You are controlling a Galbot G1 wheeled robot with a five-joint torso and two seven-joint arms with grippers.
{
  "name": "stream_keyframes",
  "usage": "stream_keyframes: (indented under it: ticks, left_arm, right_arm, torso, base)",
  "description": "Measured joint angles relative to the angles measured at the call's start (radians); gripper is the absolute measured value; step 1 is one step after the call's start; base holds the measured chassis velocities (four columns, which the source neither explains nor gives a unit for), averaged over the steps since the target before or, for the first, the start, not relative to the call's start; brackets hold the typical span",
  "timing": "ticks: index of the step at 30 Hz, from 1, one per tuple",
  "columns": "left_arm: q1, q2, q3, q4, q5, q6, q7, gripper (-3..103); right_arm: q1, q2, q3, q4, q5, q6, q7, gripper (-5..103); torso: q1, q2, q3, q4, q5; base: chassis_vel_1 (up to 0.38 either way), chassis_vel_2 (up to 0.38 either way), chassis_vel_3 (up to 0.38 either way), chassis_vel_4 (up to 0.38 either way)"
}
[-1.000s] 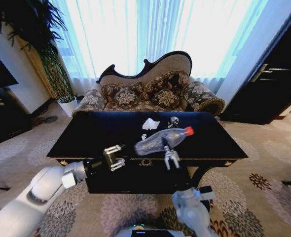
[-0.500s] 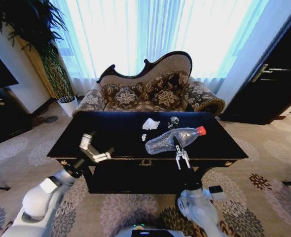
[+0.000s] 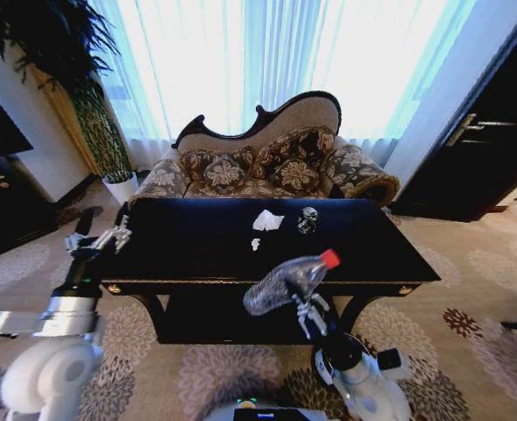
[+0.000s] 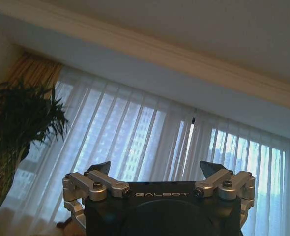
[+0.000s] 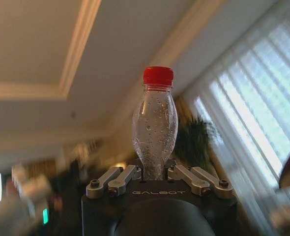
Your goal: Move to the front of the table and place the trash on the table into the trash bin.
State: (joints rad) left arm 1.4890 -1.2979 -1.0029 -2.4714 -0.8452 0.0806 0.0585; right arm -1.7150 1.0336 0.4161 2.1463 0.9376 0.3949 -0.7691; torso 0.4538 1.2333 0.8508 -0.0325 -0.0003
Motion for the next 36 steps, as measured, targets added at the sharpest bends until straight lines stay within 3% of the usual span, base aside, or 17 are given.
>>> stream_keyframes:
  ticks: [5, 8, 19, 20, 23, 24, 28, 29, 33, 36]
  left_arm:
    - [-0.003, 0.029, -0.057, -0.029, -0.061, 0.019, -0.017, 100]
    - [-0.008, 0.052, -0.097, -0.032, -0.102, 0.033, -0.031, 100]
    - [-0.001, 0.066, -0.142, -0.032, -0.144, 0.056, -0.046, 100]
    - [0.005, 0.066, -0.151, -0.031, -0.153, 0.059, -0.046, 100]
    - [0.009, 0.066, -0.160, -0.031, -0.160, 0.061, -0.046, 100]
    - [0.009, 0.066, -0.160, -0.031, -0.160, 0.061, -0.046, 100]
    - [0.015, 0.059, -0.163, -0.030, -0.161, 0.063, -0.046, 100]
    - [0.015, 0.059, -0.163, -0.030, -0.161, 0.063, -0.046, 100]
    - [0.023, 0.053, -0.163, -0.029, -0.157, 0.064, -0.047, 100]
    - [0.027, 0.050, -0.166, -0.029, -0.156, 0.064, -0.047, 100]
  right_arm:
    - [0.010, -0.040, 0.006, -0.130, -0.047, 0.023, -0.071, 19]
    - [0.043, -0.067, -0.004, -0.266, -0.129, 0.063, -0.116, 19]
    - [0.188, -0.078, -0.049, -0.527, -0.291, 0.106, -0.037, 19]
    - [0.232, -0.079, -0.054, -0.613, -0.393, 0.110, 0.031, 19]
    - [0.280, -0.080, -0.059, -0.709, -0.543, 0.074, 0.146, 19]
    - [0.280, -0.080, -0.059, -0.709, -0.543, 0.074, 0.146, 19]
    - [0.335, -0.072, -0.073, -0.808, -0.729, -0.032, 0.353, 19]
    - [0.335, -0.072, -0.073, -0.808, -0.729, -0.032, 0.353, 19]
    - [0.378, -0.060, -0.088, -0.896, -0.827, -0.143, 0.515, 19]
    - [0.400, -0.056, -0.096, -0.953, -0.843, -0.161, 0.550, 19]
  torso:
    - [0.000, 0.000, 0.000, 0.0000, 0.0003]
    - [0.000, 0.000, 0.000, 0.0000, 0.0004]
    - [0.000, 0.000, 0.000, 0.0001, 0.0002]
    - [0.000, 0.000, 0.000, 0.0001, 0.0003]
    - [0.000, 0.000, 0.000, 0.0002, 0.0002]
    - [0.000, 0.000, 0.000, 0.0002, 0.0002]
    - [0.000, 0.000, 0.000, 0.0001, 0.0003]
    - [0.000, 0.000, 0.000, 0.0001, 0.0003]
    - [0.000, 0.000, 0.000, 0.0001, 0.0001]
    - [0.000, 0.000, 0.000, 0.0000, 0.0002]
  base:
    - [0.000, 0.000, 0.000, 0.000]
    - [0.000, 0.000, 0.000, 0.000]
    - [0.000, 0.000, 0.000, 0.000]
    - [0.000, 0.000, 0.000, 0.000]
    - [0.000, 0.000, 0.000, 0.000]
    - [0.000, 0.000, 0.000, 0.000]
    - [0.000, 0.000, 0.000, 0.000]
    - [0.000, 0.000, 0.000, 0.000]
    - [0.000, 0.000, 0.000, 0.000]
    - [0.000, 0.000, 0.000, 0.000]
